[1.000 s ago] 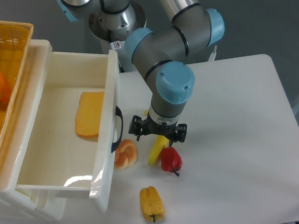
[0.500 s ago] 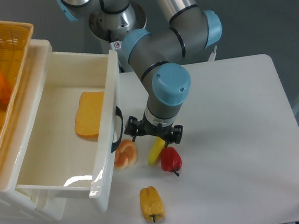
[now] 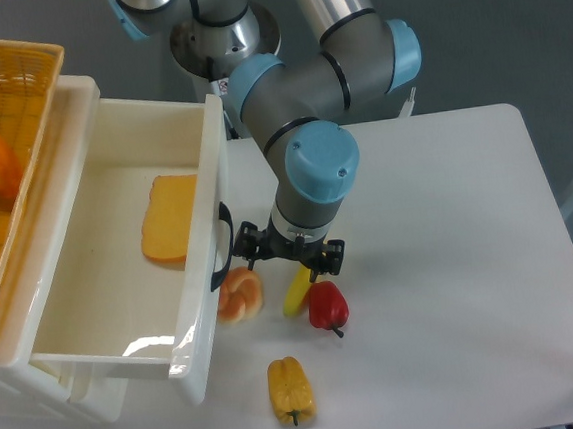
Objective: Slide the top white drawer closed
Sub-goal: 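Press the gripper against the open drawer's front panel beside the handle, then push the drawer front with the gripper into the drawer unit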
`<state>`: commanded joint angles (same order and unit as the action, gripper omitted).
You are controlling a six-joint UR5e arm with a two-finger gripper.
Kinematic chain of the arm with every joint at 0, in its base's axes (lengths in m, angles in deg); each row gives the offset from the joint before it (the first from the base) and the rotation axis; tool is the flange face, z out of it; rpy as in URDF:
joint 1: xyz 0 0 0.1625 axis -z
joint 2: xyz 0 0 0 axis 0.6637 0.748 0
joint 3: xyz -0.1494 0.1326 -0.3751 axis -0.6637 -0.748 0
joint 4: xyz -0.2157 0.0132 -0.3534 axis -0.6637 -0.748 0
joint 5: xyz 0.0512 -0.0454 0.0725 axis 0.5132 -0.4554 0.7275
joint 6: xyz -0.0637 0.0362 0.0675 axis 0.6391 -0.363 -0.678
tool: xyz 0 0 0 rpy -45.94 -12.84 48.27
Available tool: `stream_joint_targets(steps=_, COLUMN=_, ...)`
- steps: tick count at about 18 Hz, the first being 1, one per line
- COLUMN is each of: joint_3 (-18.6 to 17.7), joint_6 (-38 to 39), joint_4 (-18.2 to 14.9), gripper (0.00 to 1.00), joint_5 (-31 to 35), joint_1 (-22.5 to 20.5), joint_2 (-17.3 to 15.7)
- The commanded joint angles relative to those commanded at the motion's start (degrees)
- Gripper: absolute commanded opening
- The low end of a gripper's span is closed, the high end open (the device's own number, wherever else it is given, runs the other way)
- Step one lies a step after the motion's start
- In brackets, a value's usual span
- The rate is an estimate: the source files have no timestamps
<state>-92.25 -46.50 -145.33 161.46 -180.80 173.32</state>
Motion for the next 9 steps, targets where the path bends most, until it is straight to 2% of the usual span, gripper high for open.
stream_joint_targets(steps=9, joint_3=0.0, joint_6=-0.2, joint_4=-0.3, gripper=1.00, joint_5=-2.4, joint_1=0.9, joint_2=-0.7)
